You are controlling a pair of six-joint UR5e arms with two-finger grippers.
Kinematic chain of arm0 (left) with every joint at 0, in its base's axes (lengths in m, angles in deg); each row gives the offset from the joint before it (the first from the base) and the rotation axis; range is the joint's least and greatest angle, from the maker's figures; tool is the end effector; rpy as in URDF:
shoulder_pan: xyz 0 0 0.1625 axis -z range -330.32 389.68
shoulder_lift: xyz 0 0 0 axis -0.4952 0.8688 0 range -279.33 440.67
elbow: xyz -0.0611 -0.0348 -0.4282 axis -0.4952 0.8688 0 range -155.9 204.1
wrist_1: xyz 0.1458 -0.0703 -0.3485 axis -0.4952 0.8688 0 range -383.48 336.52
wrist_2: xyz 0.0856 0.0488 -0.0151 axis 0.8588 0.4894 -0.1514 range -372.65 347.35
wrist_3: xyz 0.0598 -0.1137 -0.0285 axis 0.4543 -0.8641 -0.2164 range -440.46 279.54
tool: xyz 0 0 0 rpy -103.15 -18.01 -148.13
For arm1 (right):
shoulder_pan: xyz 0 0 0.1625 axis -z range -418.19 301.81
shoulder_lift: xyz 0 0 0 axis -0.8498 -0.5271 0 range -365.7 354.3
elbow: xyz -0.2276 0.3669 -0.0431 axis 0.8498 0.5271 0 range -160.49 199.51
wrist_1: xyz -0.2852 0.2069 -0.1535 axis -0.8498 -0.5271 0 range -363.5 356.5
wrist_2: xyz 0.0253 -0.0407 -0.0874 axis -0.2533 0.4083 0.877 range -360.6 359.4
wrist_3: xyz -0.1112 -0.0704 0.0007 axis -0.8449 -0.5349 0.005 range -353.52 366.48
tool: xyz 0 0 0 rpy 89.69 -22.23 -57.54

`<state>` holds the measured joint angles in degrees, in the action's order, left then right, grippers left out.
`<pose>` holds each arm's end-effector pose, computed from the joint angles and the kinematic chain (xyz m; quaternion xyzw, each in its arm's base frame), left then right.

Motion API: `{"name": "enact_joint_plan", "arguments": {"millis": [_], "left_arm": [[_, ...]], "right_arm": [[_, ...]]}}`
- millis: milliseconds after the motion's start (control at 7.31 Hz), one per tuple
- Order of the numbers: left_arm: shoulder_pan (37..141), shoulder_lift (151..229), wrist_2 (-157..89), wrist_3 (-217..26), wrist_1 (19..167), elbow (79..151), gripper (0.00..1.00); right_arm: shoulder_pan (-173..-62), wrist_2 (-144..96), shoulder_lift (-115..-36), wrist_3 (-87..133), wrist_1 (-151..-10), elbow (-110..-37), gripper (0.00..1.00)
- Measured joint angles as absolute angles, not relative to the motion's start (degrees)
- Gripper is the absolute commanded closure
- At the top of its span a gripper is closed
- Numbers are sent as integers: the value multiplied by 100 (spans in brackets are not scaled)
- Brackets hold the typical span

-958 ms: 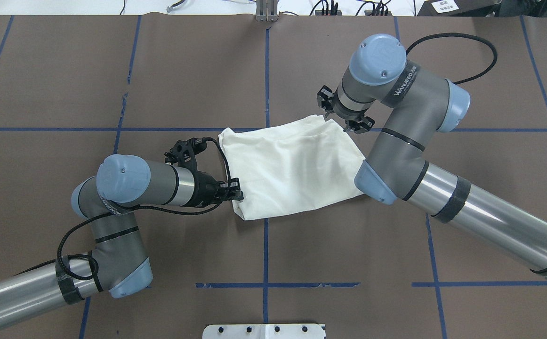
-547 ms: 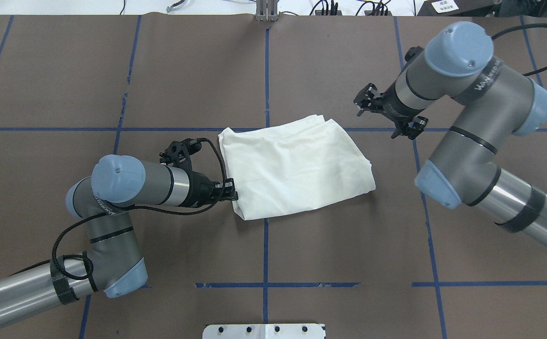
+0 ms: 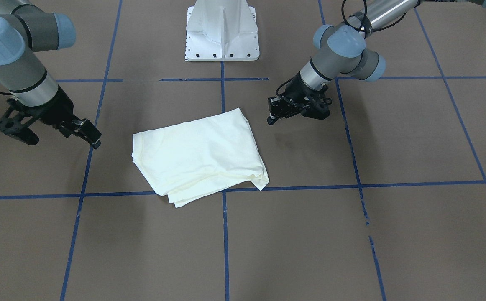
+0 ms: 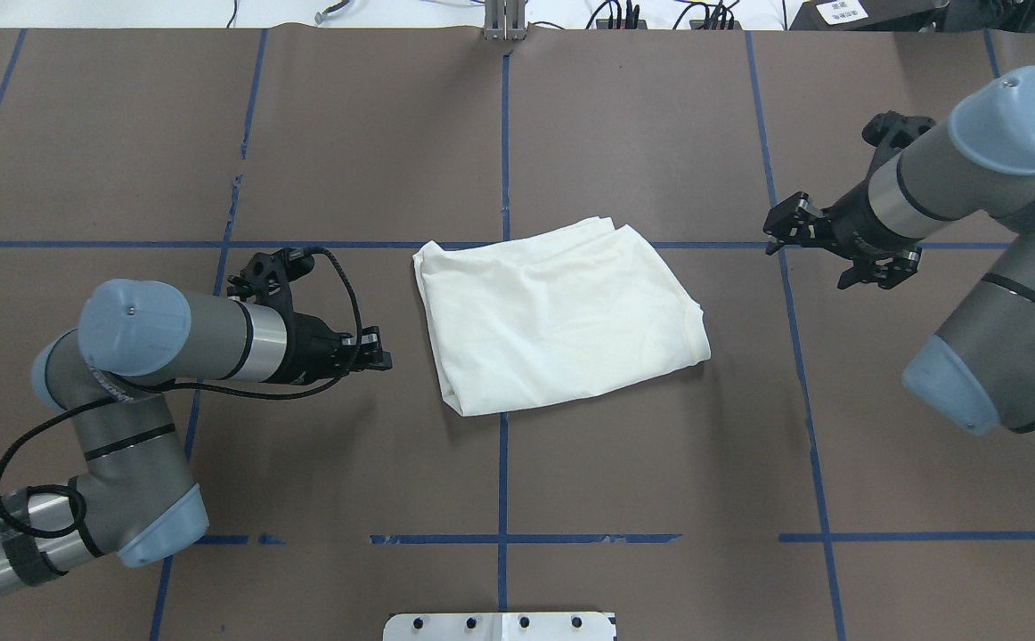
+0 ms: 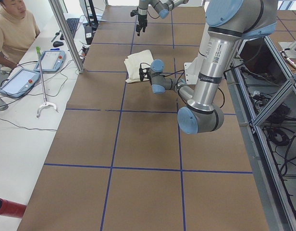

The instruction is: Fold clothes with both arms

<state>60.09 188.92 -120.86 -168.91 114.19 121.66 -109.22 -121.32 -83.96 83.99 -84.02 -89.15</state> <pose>0.4782 -0.3874 0.3576 0.0407 0.6027 -0.1056 0.7899 -0.2934 -0.4678 0.4279 -0.0386 -0.4107 0.2138 0.8855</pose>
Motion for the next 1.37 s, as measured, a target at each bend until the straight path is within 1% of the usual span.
{"name": "enact_joint_plan", "arguments": {"millis": [137,274,411,547,684,821,1095,1232,1368], "left_arm": [[6175,18576,-12104,-16354,10992,12611,100],[6437,18088,-12149,-15705,10762,13050,100],[6872,17509,-12314,-14935,10666,13390,100],[7455,16982,-12595,-14014,10633,13571,100],[8086,16550,-12881,-13045,10618,13635,73],[8816,16243,-13171,-11966,10530,13602,1],[10321,16087,-13595,-9721,9821,13434,0],[10908,16123,-13686,-8913,9460,13347,0],[11183,16242,-13810,-8530,9048,13245,0]], "right_arm": [[-11247,-12423,-8667,7712,-8403,-8957,0],[-11655,-12704,-8969,6817,-8409,-8965,0],[-12058,-12871,-9244,5885,-8430,-8945,0],[-12380,-12941,-9428,5150,-8465,-8900,0],[-12626,-12967,-9574,4614,-8495,-8859,0],[-12790,-12976,-9714,4176,-8522,-8838,0],[-12886,-12978,-9822,3760,-8537,-8821,0],[-12891,-12973,-9814,3713,-8532,-8800,0],[-12892,-12965,-9810,3699,-8520,-8780,0]]}}
